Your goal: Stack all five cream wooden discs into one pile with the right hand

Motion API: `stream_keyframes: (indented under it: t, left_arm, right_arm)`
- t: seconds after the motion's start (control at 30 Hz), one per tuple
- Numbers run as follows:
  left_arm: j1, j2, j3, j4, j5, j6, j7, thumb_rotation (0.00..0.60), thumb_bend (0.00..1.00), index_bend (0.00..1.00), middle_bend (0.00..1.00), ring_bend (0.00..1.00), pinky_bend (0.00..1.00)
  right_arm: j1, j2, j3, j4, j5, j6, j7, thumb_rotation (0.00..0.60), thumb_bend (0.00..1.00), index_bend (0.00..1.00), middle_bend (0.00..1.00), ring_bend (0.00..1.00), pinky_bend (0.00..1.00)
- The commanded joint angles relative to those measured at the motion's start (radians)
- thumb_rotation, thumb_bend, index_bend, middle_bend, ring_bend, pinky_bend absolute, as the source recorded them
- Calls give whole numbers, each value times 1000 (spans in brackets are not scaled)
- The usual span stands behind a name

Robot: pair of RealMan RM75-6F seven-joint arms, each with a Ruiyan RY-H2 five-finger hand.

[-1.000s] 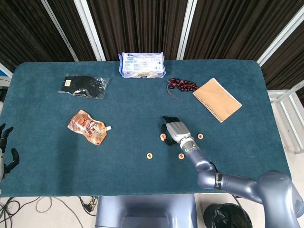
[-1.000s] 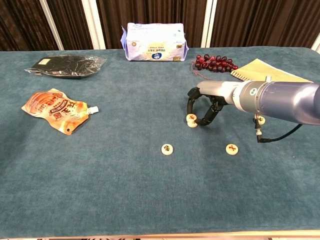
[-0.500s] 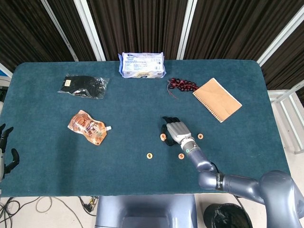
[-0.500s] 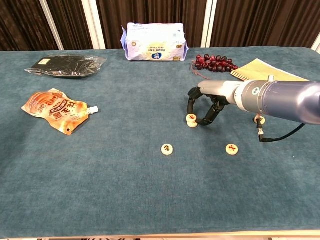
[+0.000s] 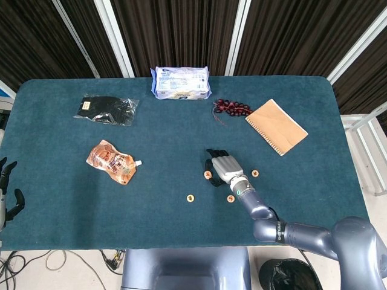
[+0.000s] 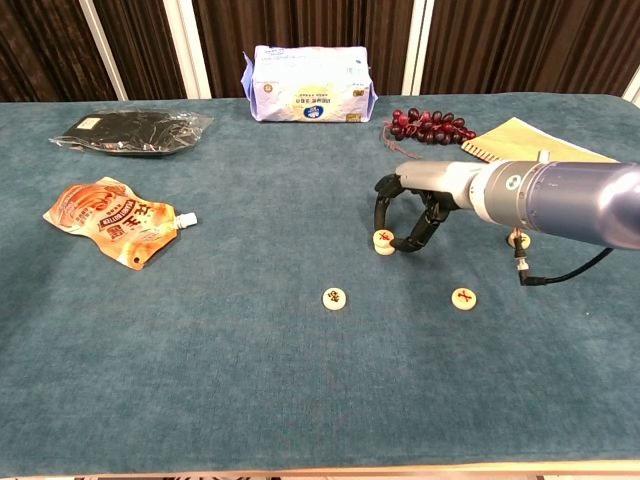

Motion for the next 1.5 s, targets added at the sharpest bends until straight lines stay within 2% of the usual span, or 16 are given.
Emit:
stream_keyframes:
  t: [0.03, 1.13, 1.37, 1.5]
  left_arm:
    - [0, 0, 0, 0, -1, 0, 0, 600, 624, 134, 0, 0, 0]
    - [2, 4, -9, -2, -15, 1, -9, 600, 624, 134, 0, 0, 0]
    - [3, 4, -8, -1, -15, 0, -9, 600, 624, 134, 0, 0, 0]
    - [4, 5, -8, 0, -16, 1, -11, 600, 623, 134, 0, 0, 0]
  right_arm:
    - [1, -1, -1, 0, 2, 0, -1, 600, 475, 413, 0, 0, 0]
    - [2, 14, -1, 1, 0, -7, 13, 600, 475, 417, 0, 0, 0]
    - [2, 51, 27, -10, -8, 22, 20, 600, 475, 249, 0, 0, 0]
    - [-12, 138, 51, -56, 24, 23, 35, 600, 449, 199, 0, 0, 0]
